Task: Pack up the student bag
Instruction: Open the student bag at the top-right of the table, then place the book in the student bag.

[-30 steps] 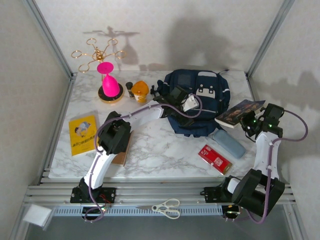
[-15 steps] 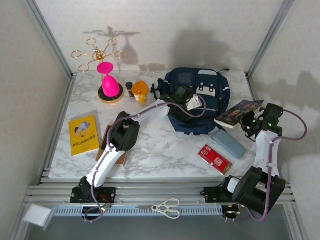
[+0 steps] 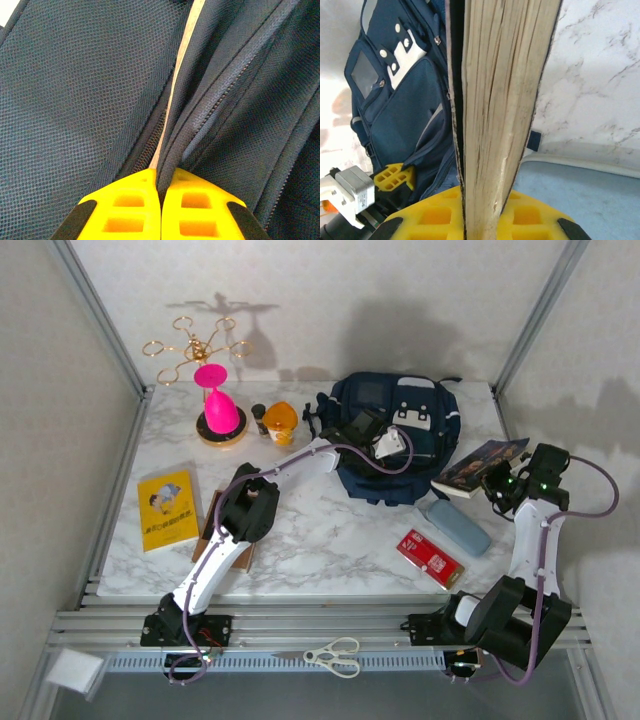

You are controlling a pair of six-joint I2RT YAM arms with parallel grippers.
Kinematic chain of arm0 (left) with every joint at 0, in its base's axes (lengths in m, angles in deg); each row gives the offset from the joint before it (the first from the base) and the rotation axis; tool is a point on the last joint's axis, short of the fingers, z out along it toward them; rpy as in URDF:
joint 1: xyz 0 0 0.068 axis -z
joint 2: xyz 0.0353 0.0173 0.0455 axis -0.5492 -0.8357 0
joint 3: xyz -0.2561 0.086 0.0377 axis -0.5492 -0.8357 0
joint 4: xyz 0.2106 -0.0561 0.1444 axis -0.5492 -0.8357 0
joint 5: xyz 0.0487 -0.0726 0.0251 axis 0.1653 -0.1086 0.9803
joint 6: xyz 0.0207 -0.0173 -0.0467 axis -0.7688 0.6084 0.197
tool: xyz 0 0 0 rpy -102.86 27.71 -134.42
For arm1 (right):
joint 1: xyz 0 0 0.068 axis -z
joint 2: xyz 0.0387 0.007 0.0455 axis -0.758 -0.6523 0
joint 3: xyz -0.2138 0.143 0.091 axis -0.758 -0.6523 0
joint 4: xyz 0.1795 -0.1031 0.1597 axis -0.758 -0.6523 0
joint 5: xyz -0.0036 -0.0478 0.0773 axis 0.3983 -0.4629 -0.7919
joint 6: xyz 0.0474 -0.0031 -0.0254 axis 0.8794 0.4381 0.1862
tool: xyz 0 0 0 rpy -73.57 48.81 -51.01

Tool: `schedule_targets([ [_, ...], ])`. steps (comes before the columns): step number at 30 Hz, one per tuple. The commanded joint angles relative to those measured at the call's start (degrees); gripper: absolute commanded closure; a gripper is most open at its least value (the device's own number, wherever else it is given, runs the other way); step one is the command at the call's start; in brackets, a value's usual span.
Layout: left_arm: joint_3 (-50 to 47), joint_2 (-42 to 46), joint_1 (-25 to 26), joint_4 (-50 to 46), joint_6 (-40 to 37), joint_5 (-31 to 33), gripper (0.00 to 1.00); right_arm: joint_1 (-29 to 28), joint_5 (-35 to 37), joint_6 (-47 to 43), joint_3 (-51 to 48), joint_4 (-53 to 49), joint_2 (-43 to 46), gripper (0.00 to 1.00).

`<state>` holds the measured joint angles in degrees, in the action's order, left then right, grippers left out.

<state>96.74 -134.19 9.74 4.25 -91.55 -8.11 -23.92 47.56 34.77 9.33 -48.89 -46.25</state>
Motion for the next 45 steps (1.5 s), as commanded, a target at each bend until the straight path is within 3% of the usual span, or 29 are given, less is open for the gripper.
schedule_targets([
  [1, 1.93, 6.04, -0.71, 1.55, 5.65, -0.53, 1.00, 0.30, -1.55, -1.85, 3.23, -1.43, 3.46, 1.00],
  [8, 2.26, 12.49, -0.42, 4.88, 14.27, 4.71, 1.00, 0.30, -4.87, -3.96, 4.12, -7.98, 6.07, 1.00],
  [13, 2.43, 15.59, -0.07, 6.22, 18.37, 7.06, 1.00, -4.00, -13.74, -3.71, 1.98, -8.20, 7.29, 1.00],
  [17, 3.59, 16.86, 0.00, 6.09, 22.40, 7.10, 1.00, -9.62, -22.11, 2.03, -3.63, -1.42, 8.66, 1.00],
  [22, 3.95, 18.32, 0.19, 5.29, 26.07, 8.59, 1.00, -17.02, -23.15, 8.28, -10.08, 9.89, 7.92, 1.00],
  [26, 3.43, 19.16, 0.61, 3.57, 26.24, 5.41, 1.00, -22.21, -24.90, 10.52, -12.49, 21.99, 1.83, 1.00],
  [32, 1.13, 21.16, 0.74, 3.09, 28.99, 5.47, 1.00, -23.27, -25.66, 9.36, -9.06, 37.23, -8.92, 1.00],
  [39, -1.54, 23.37, 0.74, 4.55, 32.04, 3.56, 1.00, -25.58, -23.88, 6.89, -5.33, 45.60, -20.50, 0.98],
  [45, -1.67, 23.48, 0.72, 5.64, 33.14, 3.98, 1.00, -27.37, -17.61, 5.91, 2.98, 43.14, -31.14, 0.89],
])
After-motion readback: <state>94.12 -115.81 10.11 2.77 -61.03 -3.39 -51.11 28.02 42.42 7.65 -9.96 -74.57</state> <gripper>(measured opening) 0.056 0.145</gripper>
